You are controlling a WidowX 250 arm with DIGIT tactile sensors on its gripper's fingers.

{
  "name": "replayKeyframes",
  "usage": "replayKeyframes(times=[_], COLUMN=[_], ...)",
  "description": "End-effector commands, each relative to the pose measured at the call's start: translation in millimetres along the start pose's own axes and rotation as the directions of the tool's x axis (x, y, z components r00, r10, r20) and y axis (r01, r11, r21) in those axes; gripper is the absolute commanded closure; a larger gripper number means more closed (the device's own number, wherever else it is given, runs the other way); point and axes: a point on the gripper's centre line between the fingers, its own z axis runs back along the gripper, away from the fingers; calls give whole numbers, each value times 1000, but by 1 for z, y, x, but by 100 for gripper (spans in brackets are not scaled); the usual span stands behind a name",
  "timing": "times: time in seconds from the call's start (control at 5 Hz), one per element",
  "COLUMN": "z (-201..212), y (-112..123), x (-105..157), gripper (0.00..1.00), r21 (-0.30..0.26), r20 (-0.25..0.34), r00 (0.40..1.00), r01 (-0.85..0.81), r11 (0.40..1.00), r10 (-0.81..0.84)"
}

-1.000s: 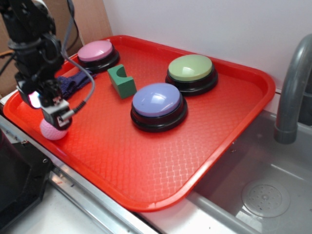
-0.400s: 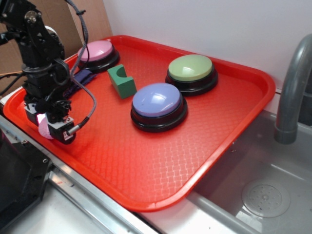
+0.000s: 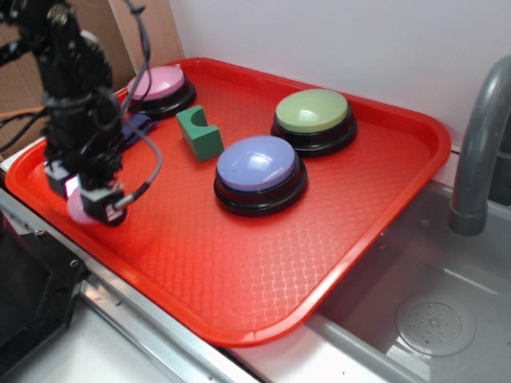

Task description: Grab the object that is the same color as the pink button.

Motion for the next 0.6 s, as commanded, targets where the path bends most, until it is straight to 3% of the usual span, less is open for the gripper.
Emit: replayKeyframes(times=[0.0, 0.2, 0.4], z=[99, 123, 117], y=[-27, -38, -33], x=[33, 39, 39], gripper=[100, 100, 100], r21=[-9, 48, 70], r20=[192, 258, 186], r00=[979, 962, 976], r01=[66, 80, 101], r11=[998, 996, 992], r10=[-63, -90, -112])
